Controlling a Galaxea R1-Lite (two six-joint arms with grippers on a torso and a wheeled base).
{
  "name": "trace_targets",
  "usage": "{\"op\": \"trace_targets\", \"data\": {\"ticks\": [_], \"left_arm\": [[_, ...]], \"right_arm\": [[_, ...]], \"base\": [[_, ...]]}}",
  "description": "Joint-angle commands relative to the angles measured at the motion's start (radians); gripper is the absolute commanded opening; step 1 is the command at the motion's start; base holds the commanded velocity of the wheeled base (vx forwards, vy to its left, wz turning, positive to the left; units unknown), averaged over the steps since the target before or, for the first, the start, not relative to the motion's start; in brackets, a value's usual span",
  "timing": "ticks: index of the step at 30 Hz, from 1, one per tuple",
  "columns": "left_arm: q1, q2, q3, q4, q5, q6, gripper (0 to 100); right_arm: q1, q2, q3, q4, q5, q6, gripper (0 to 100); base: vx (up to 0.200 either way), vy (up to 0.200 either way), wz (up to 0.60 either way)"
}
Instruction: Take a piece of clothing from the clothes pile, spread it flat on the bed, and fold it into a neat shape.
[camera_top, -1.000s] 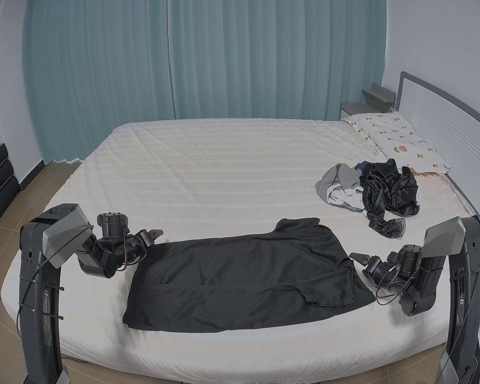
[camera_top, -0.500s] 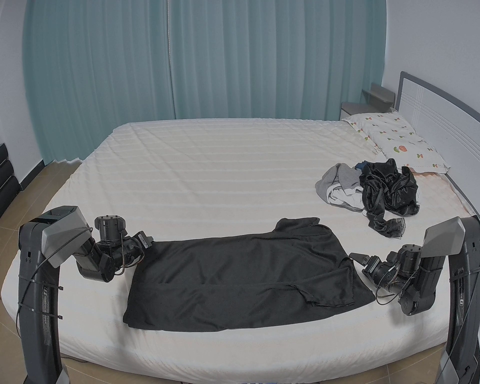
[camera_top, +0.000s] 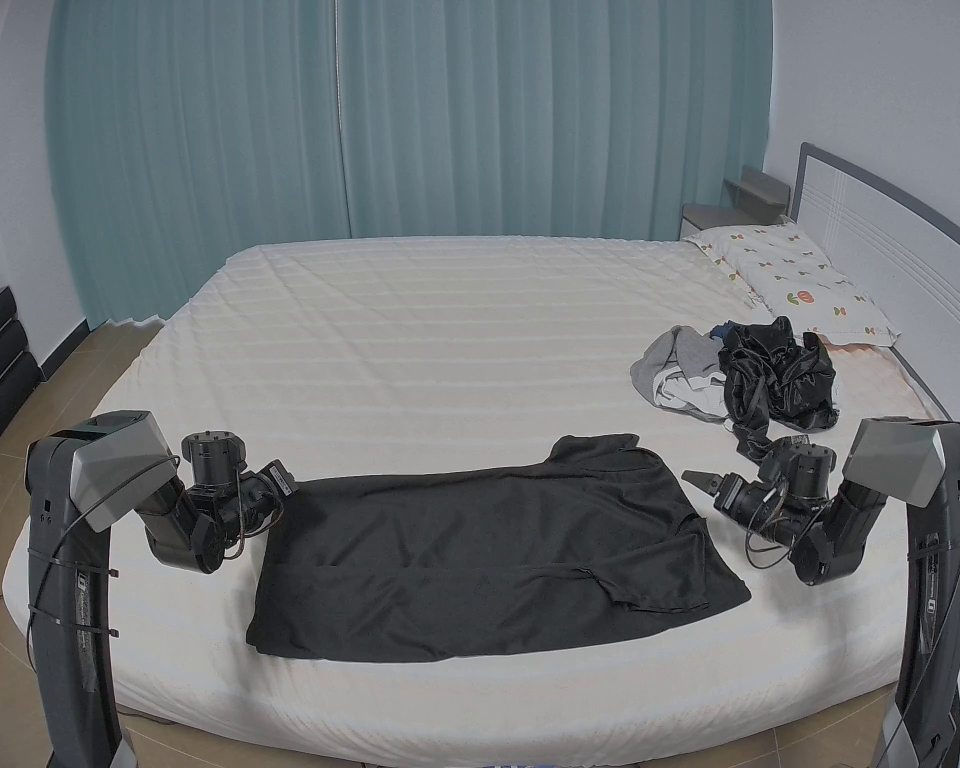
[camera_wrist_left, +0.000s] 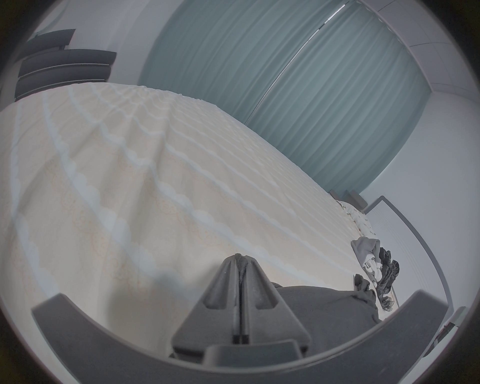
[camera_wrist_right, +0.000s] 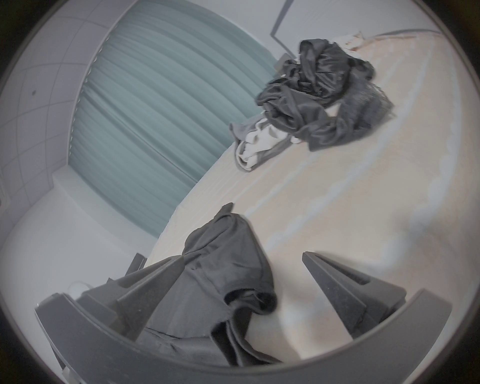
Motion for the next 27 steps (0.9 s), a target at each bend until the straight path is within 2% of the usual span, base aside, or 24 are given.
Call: {"op": "trace_targets", "data": {"ticks": [1, 2, 3, 6, 11, 14, 23, 27], "left_arm": [[-0.001, -0.024, 0.026, -0.002, -0.004, -0.051, 0], [-0.001, -0.024, 0.026, -0.002, -0.006, -0.056, 0], [-0.003, -0.024, 0.026, -0.002, -0.009, -0.079, 0], [-0.004, -0.023, 0.026, -0.002, -0.01, -0.088, 0], [-0.004, -0.018, 0.029, -0.002, -0.01, -0.091, 0], [-0.004, -0.018, 0.05, -0.002, -0.012, -0.09, 0], [-0.004, -0.015, 0.052, -0.002, -0.012, -0.09, 0], [-0.004, -0.015, 0.047, -0.003, -0.012, -0.09, 0]], "right_arm": [[0.084, 0.044, -0.243, 0.193, -0.065, -0.092, 100], [0.084, 0.045, -0.249, 0.203, -0.065, -0.101, 100], [0.085, 0.048, -0.283, 0.272, -0.065, -0.162, 100], [0.087, 0.073, -0.375, 0.384, -0.076, -0.22, 100], [0.087, 0.136, -0.468, 0.416, -0.079, -0.225, 100], [0.087, 0.166, -0.523, 0.42, -0.09, -0.256, 100], [0.087, 0.226, -0.657, 0.482, -0.091, -0.253, 100], [0.091, 0.229, -0.666, 0.494, -0.088, -0.251, 100]], "base": [[0.0, 0.0, 0.0], [0.0, 0.0, 0.0], [0.0, 0.0, 0.0], [0.0, 0.0, 0.0], [0.0, 0.0, 0.0], [0.0, 0.0, 0.0], [0.0, 0.0, 0.0], [0.0, 0.0, 0.0]]}}
